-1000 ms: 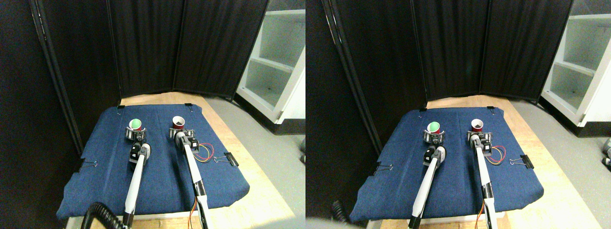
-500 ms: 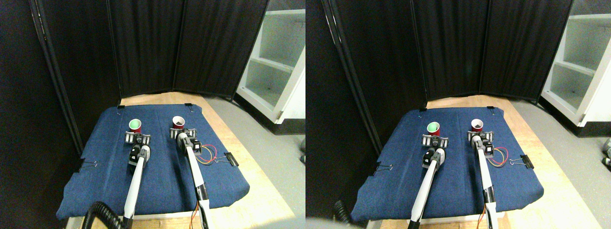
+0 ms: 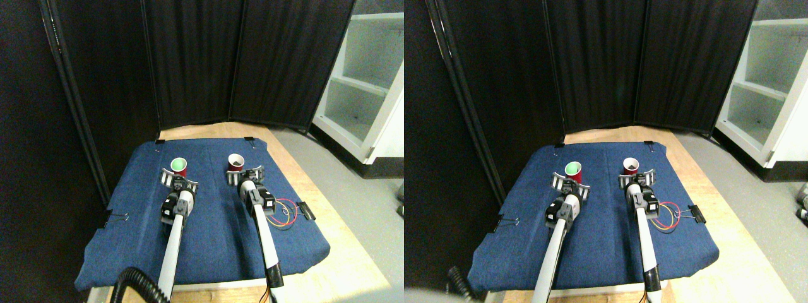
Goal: Pour (bimanual)
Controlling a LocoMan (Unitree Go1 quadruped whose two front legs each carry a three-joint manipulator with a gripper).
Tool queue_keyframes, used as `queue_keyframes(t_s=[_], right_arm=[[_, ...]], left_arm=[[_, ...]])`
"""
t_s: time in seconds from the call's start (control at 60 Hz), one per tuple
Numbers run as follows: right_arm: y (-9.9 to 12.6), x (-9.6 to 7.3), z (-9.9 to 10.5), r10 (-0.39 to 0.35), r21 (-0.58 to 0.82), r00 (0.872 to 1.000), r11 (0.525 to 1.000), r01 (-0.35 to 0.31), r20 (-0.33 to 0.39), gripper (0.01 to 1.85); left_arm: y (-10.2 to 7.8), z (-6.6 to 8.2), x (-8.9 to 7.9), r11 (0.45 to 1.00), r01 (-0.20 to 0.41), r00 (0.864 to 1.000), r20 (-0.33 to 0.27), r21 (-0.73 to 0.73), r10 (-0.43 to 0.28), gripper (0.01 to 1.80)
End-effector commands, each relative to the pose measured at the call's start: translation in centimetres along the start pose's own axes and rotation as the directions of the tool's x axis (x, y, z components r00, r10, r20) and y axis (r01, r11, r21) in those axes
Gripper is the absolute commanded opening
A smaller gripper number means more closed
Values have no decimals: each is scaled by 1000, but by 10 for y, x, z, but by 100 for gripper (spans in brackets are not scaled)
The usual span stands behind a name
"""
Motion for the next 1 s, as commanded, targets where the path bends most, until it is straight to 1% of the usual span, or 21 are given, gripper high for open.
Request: queue_keyframes(t_s=[0.017,0.067,0.15,0.283,0.317,0.4,0.467,0.55,0.617,0.65,0.7,0.733,0.75,0.783,0.8,0.833,0.867,0.9,0.917,0.95,1.0], right_arm=[[9,-7,2,54,41,999,998,-54,4,109],[9,-9,3,66,45,998,997,-66,3,109],[9,-13,4,79,17,997,997,-80,18,134],[11,-21,5,79,-17,996,997,-79,36,127],[12,-25,5,85,-46,996,995,-84,34,126],[14,-29,4,106,-126,994,987,-101,30,125],[15,-32,3,129,-188,991,975,-121,35,125],[17,-38,1,146,-281,988,951,-128,43,118],[19,-42,1,174,-329,984,931,-157,25,117],[19,-42,0,178,-342,984,926,-160,22,117],[21,-46,-1,205,-447,979,877,-177,15,111],[22,-47,-1,207,-459,978,871,-178,14,111],[22,-48,-1,212,-472,977,862,-184,6,109],[23,-51,-3,218,-525,976,832,-181,10,105],[23,-52,-3,219,-538,976,824,-179,10,105],[25,-54,-4,224,-585,975,791,-178,5,102],[25,-55,-5,226,-614,974,769,-178,0,102],[25,-55,-6,233,-621,973,762,-185,-5,104],[25,-55,-6,233,-621,973,762,-185,-5,104],[25,-55,-6,232,-637,973,749,-184,-8,107],[25,-56,-8,246,-644,969,737,-204,-25,109]], left_arm=[[-9,5,-6,995,46,999,-13,88,-45,152],[-10,6,-9,989,55,998,-21,137,-53,144],[-12,8,-14,967,59,998,-32,248,-53,142],[-14,10,-24,941,74,996,-80,330,-50,126],[-15,9,-27,926,78,995,-86,370,-50,116],[-15,10,-31,881,90,991,-131,464,-32,119],[-16,9,-35,877,115,987,-150,467,-50,118],[-18,8,-41,778,194,976,-199,598,-90,115],[-19,7,-47,692,215,974,-208,689,-96,115],[-19,7,-48,681,219,973,-209,698,-99,115],[-20,7,-53,586,261,964,-234,767,-123,110],[-20,6,-54,565,267,963,-236,780,-130,109],[-20,6,-56,521,276,961,-237,808,-142,108],[-21,5,-60,412,335,941,-281,847,-186,104],[-22,5,-61,382,354,934,-300,854,-195,104],[-24,5,-66,238,435,894,-386,868,-228,104],[-25,6,-69,162,463,878,-427,871,-216,110],[-26,7,-72,89,451,885,-432,888,-171,126],[-26,7,-72,89,451,885,-432,888,-171,126],[-28,8,-77,-83,421,898,-427,903,-102,155],[-30,10,-82,-199,378,918,-394,904,-49,180]])
